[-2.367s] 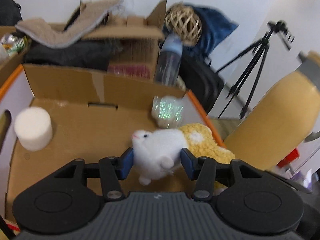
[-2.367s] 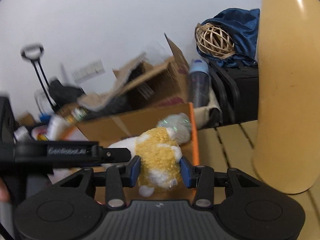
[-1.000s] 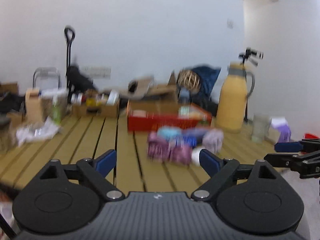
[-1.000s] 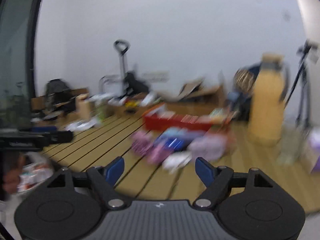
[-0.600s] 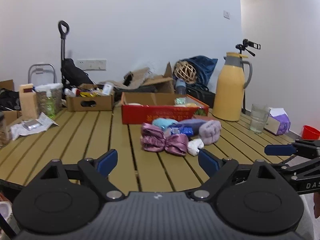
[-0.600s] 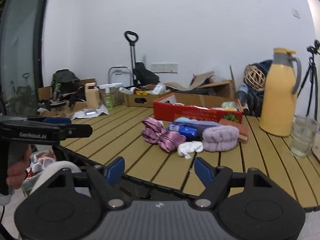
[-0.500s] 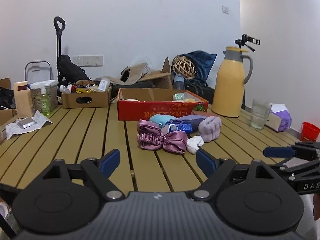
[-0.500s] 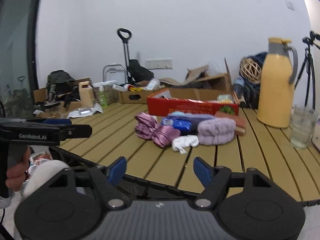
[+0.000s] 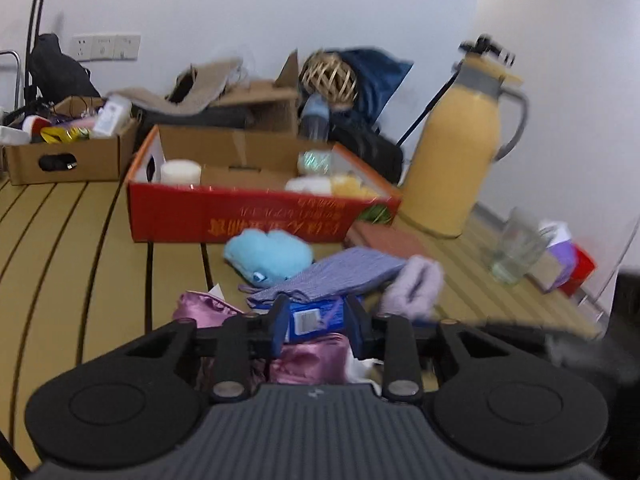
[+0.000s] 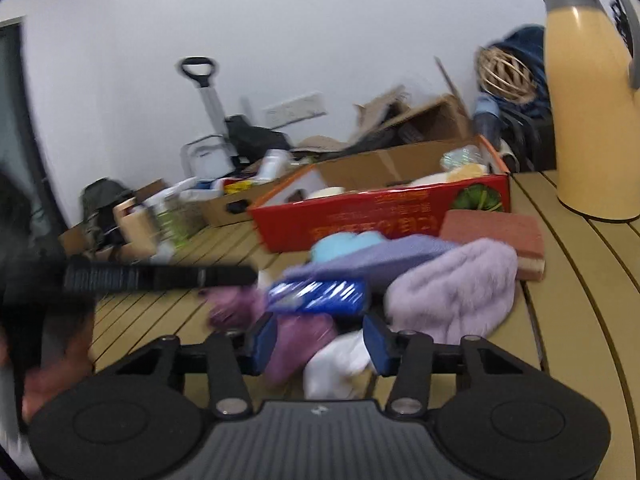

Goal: Organize soft objects
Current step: 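Grasp the blue packet with both grippers together, then carry the blue packet into the cardboard box and open both grippers, then move both grippers back to the pink satin bow, then grasp the pink satin bow with both grippers together, then lower the pink bow into the cardboard box and open both grippers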

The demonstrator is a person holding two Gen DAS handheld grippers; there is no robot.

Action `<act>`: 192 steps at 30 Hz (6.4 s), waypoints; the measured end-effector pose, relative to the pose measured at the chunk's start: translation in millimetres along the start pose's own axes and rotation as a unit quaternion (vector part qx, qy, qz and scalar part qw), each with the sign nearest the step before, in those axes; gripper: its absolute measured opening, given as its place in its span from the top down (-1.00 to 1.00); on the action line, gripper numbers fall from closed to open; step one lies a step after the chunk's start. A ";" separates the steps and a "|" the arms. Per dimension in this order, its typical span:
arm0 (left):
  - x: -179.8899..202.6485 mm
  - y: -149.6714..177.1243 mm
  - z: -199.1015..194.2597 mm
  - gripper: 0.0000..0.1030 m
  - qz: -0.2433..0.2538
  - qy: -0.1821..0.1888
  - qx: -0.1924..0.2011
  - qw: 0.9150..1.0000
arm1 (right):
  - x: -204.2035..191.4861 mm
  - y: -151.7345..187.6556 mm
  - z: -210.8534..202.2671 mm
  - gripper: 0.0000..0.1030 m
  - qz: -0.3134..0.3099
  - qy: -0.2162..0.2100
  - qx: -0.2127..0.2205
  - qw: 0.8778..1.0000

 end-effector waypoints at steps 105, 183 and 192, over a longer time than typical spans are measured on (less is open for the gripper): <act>-7.5 58.4 -153.8 -0.42 0.015 -0.089 0.091 0.992 | -41.7 19.0 -149.7 -0.35 -0.072 -0.003 0.073 0.995; -157.5 -234.3 122.5 0.16 -0.022 -0.131 -0.009 0.991 | 29.1 -265.5 259.5 0.17 -0.033 0.029 -0.115 0.992; -78.4 -215.6 -30.0 -0.09 0.010 -0.129 0.066 0.989 | -6.8 -289.2 67.8 -0.19 -0.057 0.032 -0.029 0.997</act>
Point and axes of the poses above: each gripper's, at about its wrist camera, not at the fingertips, and z roughly the way its jaws point, x to its right, y to its underside, the point moved 5 cm from there along z, roughly the way its jaws point
